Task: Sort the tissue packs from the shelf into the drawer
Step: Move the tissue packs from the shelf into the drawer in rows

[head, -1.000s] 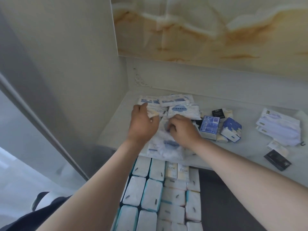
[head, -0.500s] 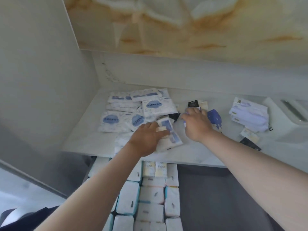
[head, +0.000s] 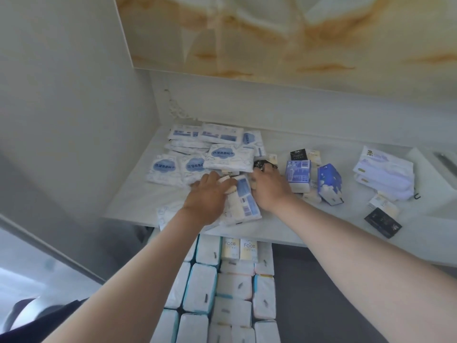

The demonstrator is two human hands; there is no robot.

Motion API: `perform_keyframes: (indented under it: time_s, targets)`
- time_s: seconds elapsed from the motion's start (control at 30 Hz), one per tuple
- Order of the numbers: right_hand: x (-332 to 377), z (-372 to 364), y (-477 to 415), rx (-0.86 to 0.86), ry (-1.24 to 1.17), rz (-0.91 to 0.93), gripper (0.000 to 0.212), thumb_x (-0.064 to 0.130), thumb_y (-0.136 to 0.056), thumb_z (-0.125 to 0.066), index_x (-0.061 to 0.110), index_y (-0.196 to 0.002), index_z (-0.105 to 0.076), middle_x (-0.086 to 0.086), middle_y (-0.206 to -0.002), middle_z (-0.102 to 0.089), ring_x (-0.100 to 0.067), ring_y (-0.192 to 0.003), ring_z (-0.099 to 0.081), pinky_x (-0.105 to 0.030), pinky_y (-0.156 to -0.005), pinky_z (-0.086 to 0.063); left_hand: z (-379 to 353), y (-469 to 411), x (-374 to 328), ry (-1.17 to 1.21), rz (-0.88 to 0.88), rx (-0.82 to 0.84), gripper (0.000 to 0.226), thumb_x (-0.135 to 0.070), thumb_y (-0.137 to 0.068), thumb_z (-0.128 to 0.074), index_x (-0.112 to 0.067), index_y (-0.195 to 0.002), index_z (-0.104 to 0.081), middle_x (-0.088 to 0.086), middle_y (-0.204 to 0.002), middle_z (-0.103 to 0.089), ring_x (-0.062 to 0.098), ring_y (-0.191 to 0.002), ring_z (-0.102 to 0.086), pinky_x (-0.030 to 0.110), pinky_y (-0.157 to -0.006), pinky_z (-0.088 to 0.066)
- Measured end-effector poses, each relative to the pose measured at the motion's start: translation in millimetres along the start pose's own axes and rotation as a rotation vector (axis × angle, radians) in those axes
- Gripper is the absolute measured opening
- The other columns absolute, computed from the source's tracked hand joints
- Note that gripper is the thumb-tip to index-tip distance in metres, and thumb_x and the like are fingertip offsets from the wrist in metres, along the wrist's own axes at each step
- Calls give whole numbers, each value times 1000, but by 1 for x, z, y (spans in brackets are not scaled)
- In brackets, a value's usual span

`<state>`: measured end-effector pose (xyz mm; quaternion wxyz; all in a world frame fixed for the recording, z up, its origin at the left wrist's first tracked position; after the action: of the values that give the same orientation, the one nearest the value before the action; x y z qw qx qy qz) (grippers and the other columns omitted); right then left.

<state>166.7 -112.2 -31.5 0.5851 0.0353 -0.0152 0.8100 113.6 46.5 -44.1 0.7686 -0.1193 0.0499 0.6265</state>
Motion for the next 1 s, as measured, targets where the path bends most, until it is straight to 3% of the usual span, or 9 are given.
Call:
perform_keyframes:
  time_s: [0.13,0.27,0.37,0.43,0.53,0.67,0.83,0.9,1.0]
  targets:
    - [-3,-2,11,-4,-123,-24,34,23,-89,-64,9,-116,-48,-15,-114,-54,-33,-101,-56,-38,-78,-47,15,4,-8,147,-28,-113,50,-28,-96,-50,-33,-145,-39,5,-129,-45,24,-120,-41,39,-100,-38]
    - [-19,10,37,-3,-260,-155,52,28,-84,-69,12,-126,-43,-14,-118,-49,-33,-109,-51,-39,-85,-48,28,22,-25,312,-54,-124,58,-24,-89,-58,-28,-144,-40,4,-118,-46,20,-110,-43,36,-93,-44]
    - [-25,24,72,-67,-347,-228,52,32,-81,-67,19,-124,-41,-8,-114,-47,-30,-102,-53,-36,-77,-45,37,44,-41,318,-145,-173,55,-28,-84,-55,-29,-139,-47,2,-122,-47,21,-102,-52,35,-76,-50]
    - [-24,22,98,19,-433,-227,45,36,-80,-66,24,-114,-40,-1,-109,-47,-23,-94,-55,-34,-69,-43,39,60,-50,241,-204,-205,47,-32,-82,-53,-29,-129,-56,1,-127,-48,20,-96,-58,29,-62,-48]
    - [-9,13,136,350,-465,-132,34,39,-76,-65,25,-99,-44,4,-99,-54,-14,-86,-54,-31,-65,-44,29,89,-61,197,-218,-124,40,-36,-79,-54,-28,-117,-61,-3,-129,-46,21,-75,-60,27,-51,-43]
    - [18,-7,175,645,-317,-28,25,41,-77,-65,23,-87,-51,4,-90,-56,-15,-77,-54,-28,-60,-39,0,125,-62,141,-182,102,42,-41,-84,-54,-28,-124,-54,-5,-131,-39,27,-75,-61,31,-58,-47]
    - [17,-48,202,519,-382,-140,51,44,-82,-72,18,-122,-55,-5,-121,-54,-22,-102,-57,-24,-65,-39,-28,153,-74,19,-87,343,54,-34,-90,-58,-23,-138,-35,1,-133,-36,29,-98,-60,38,-75,-51]
    - [14,-57,203,472,-451,-258,53,48,-77,-75,17,-115,-56,-7,-120,-55,-19,-91,-57,-22,-54,-34,-36,156,-83,-14,-67,362,53,-30,-90,-59,-20,-134,-32,3,-132,-36,30,-105,-57,40,-80,-52]
    - [13,-62,197,453,-626,-335,35,40,-77,-78,21,-92,-53,-3,-99,-63,-17,-61,-61,-20,-43,-40,-44,149,-88,-48,-37,354,50,-31,-90,-63,-13,-127,-37,6,-134,-34,29,-114,-52,39,-89,-51]
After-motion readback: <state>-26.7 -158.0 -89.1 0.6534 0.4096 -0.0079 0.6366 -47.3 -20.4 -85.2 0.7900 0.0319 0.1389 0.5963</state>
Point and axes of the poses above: each hand's wrist, its own y-axis away from the middle knuckle, its own z-axis out of the back of the hand, x = y × z, the point moved 5 cm from there along -y, towards the middle knuckle
